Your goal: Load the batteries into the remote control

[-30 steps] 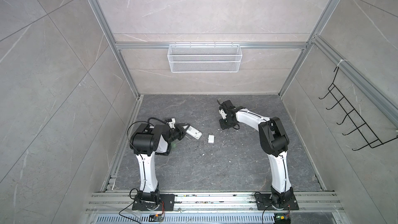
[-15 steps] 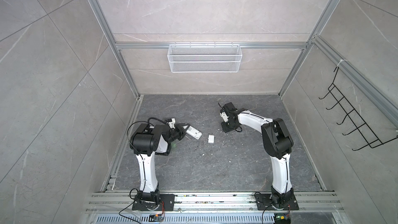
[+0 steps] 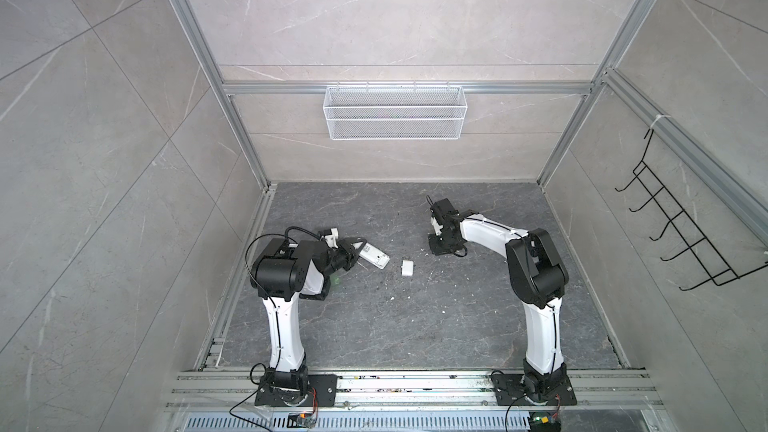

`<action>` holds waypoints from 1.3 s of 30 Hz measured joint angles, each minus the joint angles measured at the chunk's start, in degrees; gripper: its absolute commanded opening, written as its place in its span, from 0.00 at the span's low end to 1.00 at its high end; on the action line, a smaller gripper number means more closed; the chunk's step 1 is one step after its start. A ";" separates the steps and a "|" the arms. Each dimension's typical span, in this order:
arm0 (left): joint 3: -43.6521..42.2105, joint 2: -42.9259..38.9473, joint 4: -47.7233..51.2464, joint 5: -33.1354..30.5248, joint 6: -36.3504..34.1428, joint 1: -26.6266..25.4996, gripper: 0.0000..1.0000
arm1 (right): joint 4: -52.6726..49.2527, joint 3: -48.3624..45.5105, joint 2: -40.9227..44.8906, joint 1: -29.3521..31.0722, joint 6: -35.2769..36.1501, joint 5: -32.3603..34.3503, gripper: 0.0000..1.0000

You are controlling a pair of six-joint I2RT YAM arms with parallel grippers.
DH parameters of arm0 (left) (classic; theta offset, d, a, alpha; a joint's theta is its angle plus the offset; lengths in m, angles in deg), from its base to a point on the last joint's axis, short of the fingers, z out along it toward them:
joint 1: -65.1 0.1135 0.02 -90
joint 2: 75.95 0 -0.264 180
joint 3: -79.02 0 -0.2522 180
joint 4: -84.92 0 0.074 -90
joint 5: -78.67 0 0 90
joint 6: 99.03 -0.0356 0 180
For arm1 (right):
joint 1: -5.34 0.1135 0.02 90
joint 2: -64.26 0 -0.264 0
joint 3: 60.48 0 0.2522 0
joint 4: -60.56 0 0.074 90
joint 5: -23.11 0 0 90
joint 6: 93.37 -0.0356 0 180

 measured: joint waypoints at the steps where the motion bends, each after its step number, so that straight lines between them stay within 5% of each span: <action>1: 0.00 0.00 0.00 0.00 0.17 0.00 0.01 | 0.04 -0.72 0.46 0.11 -2.45 0.50 0.21; 5: 0.00 0.00 0.00 0.00 0.42 0.00 0.01 | 0.42 -2.40 1.46 1.09 -8.59 2.27 0.23; 17: 0.00 -0.02 0.00 0.00 0.42 0.00 0.01 | -2.21 1.68 -0.90 1.86 -9.51 4.00 0.32; 39: -3.19 -2.67 0.09 -2.69 0.20 -0.61 0.04 | -1.79 5.46 -3.85 1.86 -11.98 6.32 0.01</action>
